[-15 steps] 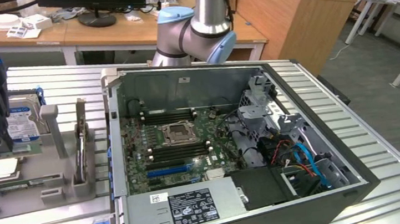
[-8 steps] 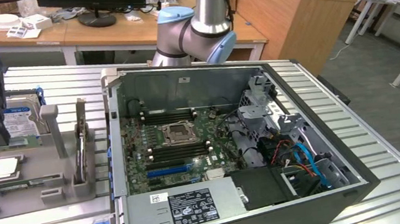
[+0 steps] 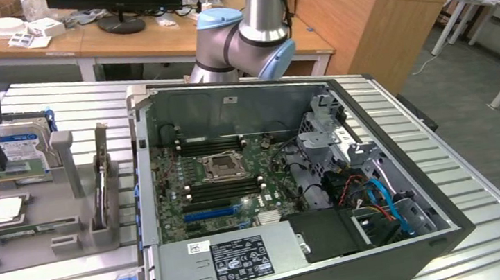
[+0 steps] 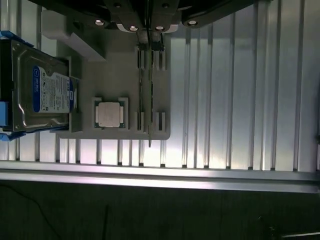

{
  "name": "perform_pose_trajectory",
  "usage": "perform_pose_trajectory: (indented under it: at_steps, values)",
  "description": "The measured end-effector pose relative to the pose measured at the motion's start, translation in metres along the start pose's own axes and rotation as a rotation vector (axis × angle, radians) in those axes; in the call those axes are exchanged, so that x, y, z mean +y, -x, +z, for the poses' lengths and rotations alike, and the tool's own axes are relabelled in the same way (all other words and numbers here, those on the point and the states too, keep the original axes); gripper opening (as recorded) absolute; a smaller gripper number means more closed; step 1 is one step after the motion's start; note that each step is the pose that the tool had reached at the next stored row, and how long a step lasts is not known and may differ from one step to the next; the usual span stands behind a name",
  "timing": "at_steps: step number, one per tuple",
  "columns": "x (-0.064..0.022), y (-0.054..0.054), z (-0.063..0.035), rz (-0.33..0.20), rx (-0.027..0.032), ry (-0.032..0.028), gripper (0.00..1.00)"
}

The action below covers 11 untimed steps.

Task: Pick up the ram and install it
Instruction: 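Pick up the ram and move it above insertion slot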

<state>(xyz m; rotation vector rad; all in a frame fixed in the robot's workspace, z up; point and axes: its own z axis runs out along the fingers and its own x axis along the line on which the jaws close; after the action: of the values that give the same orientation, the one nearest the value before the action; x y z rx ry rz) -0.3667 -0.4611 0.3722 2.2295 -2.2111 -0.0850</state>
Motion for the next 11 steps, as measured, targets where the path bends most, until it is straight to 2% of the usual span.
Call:
perform_pose_trajectory:
  at_steps: [11]
  values:
    - [0.0007,0.001,-0.0175,0.000,-0.0001,-0.0001,0.12]
